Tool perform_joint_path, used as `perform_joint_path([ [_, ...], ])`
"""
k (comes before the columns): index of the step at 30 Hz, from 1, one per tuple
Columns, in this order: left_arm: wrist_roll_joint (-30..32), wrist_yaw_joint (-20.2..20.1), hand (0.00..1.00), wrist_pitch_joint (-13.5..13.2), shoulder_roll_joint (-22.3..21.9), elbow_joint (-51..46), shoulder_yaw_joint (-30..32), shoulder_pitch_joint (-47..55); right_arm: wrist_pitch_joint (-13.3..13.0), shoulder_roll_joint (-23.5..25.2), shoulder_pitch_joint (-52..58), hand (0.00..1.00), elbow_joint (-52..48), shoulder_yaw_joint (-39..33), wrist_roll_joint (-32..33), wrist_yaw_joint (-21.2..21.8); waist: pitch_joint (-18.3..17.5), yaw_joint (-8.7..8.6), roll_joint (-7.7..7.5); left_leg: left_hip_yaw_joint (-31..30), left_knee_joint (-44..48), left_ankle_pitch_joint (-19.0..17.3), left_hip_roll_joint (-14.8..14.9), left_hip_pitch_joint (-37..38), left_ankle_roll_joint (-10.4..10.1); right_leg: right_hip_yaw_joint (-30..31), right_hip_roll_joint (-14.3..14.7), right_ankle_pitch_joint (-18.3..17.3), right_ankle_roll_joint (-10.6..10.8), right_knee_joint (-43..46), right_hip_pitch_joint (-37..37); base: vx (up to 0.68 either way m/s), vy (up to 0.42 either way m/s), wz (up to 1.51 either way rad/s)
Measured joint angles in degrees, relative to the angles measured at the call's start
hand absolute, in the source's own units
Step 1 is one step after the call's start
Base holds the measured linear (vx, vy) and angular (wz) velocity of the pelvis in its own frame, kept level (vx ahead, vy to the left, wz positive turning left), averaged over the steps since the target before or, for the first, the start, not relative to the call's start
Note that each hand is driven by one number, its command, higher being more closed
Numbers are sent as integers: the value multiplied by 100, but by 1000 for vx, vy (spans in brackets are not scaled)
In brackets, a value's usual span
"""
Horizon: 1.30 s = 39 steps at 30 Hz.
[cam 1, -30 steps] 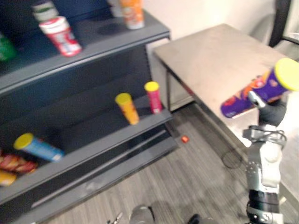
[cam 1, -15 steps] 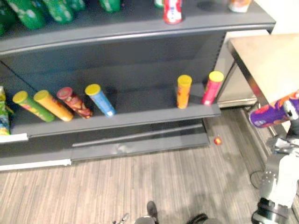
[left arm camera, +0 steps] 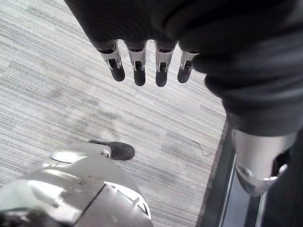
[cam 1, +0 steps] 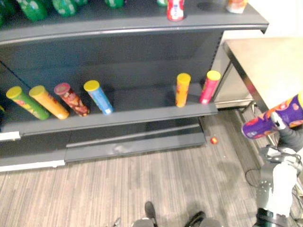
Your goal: Put the gum and the chips on the shelf.
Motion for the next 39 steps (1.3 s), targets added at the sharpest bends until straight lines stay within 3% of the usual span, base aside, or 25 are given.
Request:
perform_joint_path([
  [1,-231,-54,0,-8,4,-130,-116,-45,3,-7,-116,100,102,422,-1,71,83,203,-15,-64,821,-380,173,-365,10,0,109,72,-19,-79,56,65,52,24],
  [2,-230,-54,0,-7,4,-128,-126,-58,4,-7,-183,100,115,589,-3,146,150,214,-27,-153,903,-450,177,-347,25,0,96,87,4,-82,165,38,294,130],
  [3,-221,-24,0,-45,54,-105,-567,9,14,-20,-223,100,121,1011,-68,351,238,216,20,-857,881,-624,-125,-177,225,2040,-185,209,-575,1278,-269,25,240,177],
  [4,-212,18,0,-58,141,-69,-712,33,13,-13,-140,100,121,1106,-65,464,273,200,67,-1115,846,-604,-97,-100,243,3487,314,6,-422,1218,-455,37,215,176],
  [5,-212,35,0,-83,181,-40,-709,41,13,-7,-144,100,119,1182,-65,487,278,223,15,-1123,817,-587,-102,-49,246,3699,413,17,-403,1109,-484,72,-23,79],
  [7,-210,60,0,-87,362,13,-699,62,-11,4,-213,100,83,1508,-65,591,277,282,-256,-1295,818,-542,-273,-10,198,3843,504,277,-124,451,-536,82,-80,53],
  [8,-210,61,0,-100,352,-6,-702,37,-16,-5,-209,100,74,1543,-65,618,287,263,-252,-1458,838,-546,-298,-50,169,3933,557,204,-214,405,-524,85,-119,57],
  [10,-211,60,0,-137,354,3,-712,-2,-15,14,-166,100,67,1569,-55,648,298,158,-225,-1877,819,-491,-280,-127,73,4384,801,182,-189,202,-328,86,-122,90],
  [13,-226,62,0,-118,272,61,-542,-27,-7,17,19,100,37,1627,5,750,308,216,-270,-2108,537,-284,-273,20,-96,4352,858,-14,86,-48,13,102,-195,59],
  [16,-227,58,0,-112,80,60,-368,100,-9,102,42,100,2,1718,126,888,297,229,-241,-2167,216,-149,-70,200,-280,4258,1066,-102,62,-343,235,68,-183,8],
  [21,-204,50,0,-114,-4,12,-271,9,-27,163,323,100,-153,1910,298,1100,273,152,-231,-2252,-663,398,212,188,-553,4058,1394,-202,52,-998,217,-1,-175,7],
  [24,-166,52,0,-111,-54,27,-277,6,-26,152,624,100,-153,1886,296,1086,207,97,-82,-2354,-820,486,311,160,-570,3842,1485,-237,-1,-985,235,-25,-100,23],
  [27,-110,62,0,-113,-79,60,-319,-7,-29,147,714,100,-158,1871,275,994,161,4,-2,-2118,-821,489,313,88,-453,3659,1409,-260,35,-989,312,-13,5,30],
  [36,67,222,0,-136,121,-11,-1013,-65,-28,158,558,100,102,2273,-77,742,105,16,8,-2053,-824,662,100,55,-430,3552,1152,-257,82,-987,341,13,36,13],
  [39,67,225,0,-173,179,-89,-1248,-111,-28,157,501,100,232,2264,-200,625,99,99,15,-2062,-827,677,95,34,-426,3539,1147,-244,102,-984,325,-11,2,0],
])
